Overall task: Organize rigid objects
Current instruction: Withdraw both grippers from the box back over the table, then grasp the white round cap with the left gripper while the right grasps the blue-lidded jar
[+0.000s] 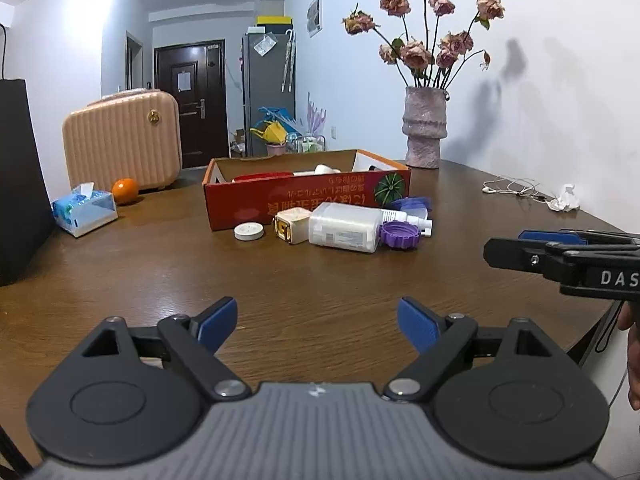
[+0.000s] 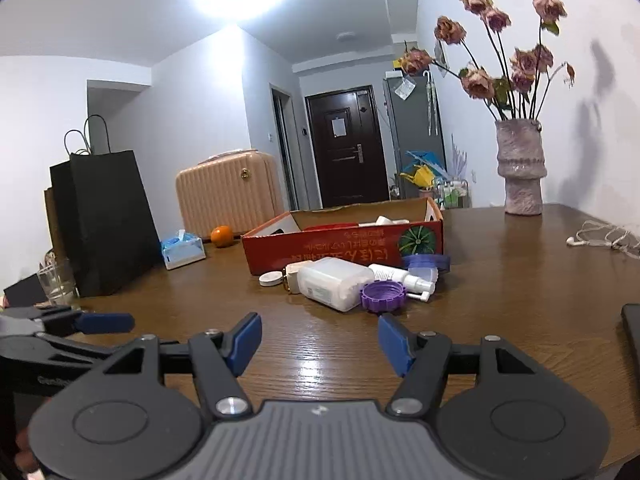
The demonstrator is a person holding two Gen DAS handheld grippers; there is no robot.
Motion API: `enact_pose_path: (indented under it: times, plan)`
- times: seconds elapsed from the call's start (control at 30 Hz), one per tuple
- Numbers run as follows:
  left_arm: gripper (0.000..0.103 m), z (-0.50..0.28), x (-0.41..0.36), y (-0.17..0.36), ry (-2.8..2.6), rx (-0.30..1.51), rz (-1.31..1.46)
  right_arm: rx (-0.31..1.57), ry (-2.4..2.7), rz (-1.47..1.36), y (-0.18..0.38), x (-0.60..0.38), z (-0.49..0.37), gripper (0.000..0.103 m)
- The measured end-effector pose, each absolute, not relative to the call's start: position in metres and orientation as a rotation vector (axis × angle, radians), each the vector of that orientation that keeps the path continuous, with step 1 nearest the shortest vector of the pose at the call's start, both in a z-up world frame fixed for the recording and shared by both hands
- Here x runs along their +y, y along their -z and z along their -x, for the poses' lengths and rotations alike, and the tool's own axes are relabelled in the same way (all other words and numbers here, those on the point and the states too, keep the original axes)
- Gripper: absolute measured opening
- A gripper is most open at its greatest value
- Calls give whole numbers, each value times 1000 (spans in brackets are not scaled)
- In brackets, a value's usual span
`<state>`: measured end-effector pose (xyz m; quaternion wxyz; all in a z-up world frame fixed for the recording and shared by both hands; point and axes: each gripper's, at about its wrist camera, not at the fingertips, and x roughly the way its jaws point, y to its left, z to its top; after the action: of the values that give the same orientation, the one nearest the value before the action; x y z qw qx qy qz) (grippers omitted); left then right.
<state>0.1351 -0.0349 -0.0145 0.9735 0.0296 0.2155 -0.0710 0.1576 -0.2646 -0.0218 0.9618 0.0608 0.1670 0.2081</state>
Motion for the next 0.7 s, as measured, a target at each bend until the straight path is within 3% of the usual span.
enact_pose_path:
  times: [0.37,0.7]
  plan:
    - [89,-209,-20,32,53,526,-37,408,-360,-148,25,-277,-227,64]
    - [70,-347,25,34,-28,612,16,503,-265,-143,23,-287,-335,64]
